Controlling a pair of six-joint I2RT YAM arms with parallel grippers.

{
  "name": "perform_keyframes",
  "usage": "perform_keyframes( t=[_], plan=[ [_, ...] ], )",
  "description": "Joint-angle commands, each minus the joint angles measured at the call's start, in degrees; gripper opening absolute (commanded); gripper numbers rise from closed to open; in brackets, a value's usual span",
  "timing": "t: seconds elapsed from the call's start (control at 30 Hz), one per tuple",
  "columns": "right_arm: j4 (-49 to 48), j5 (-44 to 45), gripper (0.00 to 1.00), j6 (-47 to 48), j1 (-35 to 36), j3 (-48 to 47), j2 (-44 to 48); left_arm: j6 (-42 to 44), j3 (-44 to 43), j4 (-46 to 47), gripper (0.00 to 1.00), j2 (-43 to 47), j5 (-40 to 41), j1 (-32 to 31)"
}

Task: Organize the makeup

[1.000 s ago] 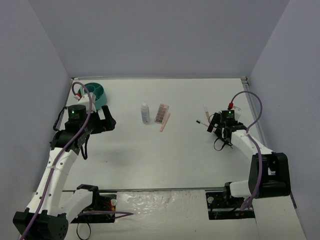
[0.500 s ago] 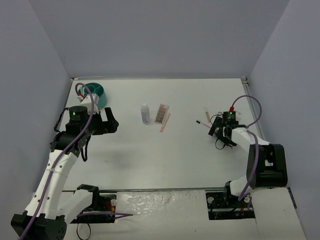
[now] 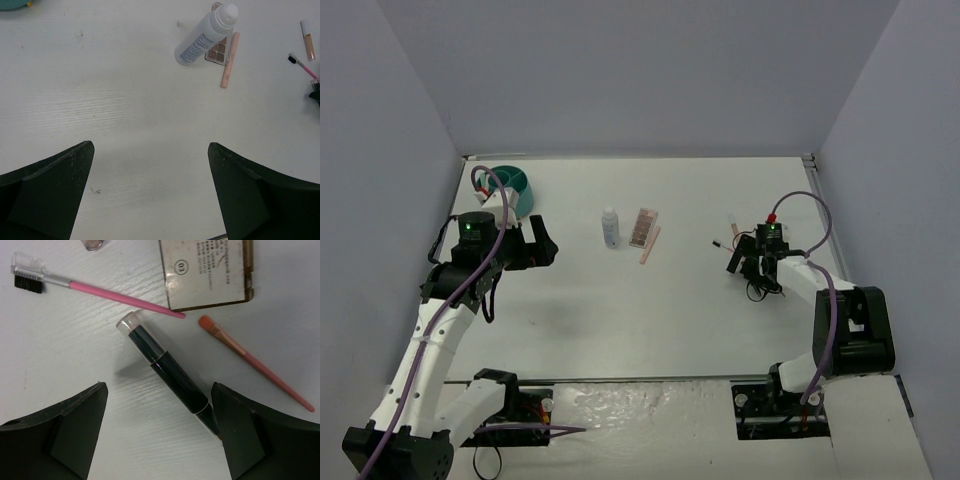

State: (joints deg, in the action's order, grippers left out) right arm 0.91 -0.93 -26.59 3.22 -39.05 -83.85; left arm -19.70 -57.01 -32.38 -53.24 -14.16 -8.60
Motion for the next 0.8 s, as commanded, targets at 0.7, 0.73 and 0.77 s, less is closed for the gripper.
perform_keyframes(
  t=[0.7,0.73,0.77],
  plan=[
    [-9.22,-0.39,0.28,-9.39,14.09,-12.11,-13.71,-0.02,-0.91,2.46,0.97,0.19,-1.71,0.94],
    [-9.56,-0.65,0.27,-9.85,14.50,-12.78,-14.11,-0.08,-0.89,2.41,0.97,0.24,-1.66,1.04],
    [-9.83,-0.64,0.27,-10.22,14.89,-13.23,-14.90,-0.14,-0.82,2.41,0.97,0.24,-1.64,1.06]
  ],
)
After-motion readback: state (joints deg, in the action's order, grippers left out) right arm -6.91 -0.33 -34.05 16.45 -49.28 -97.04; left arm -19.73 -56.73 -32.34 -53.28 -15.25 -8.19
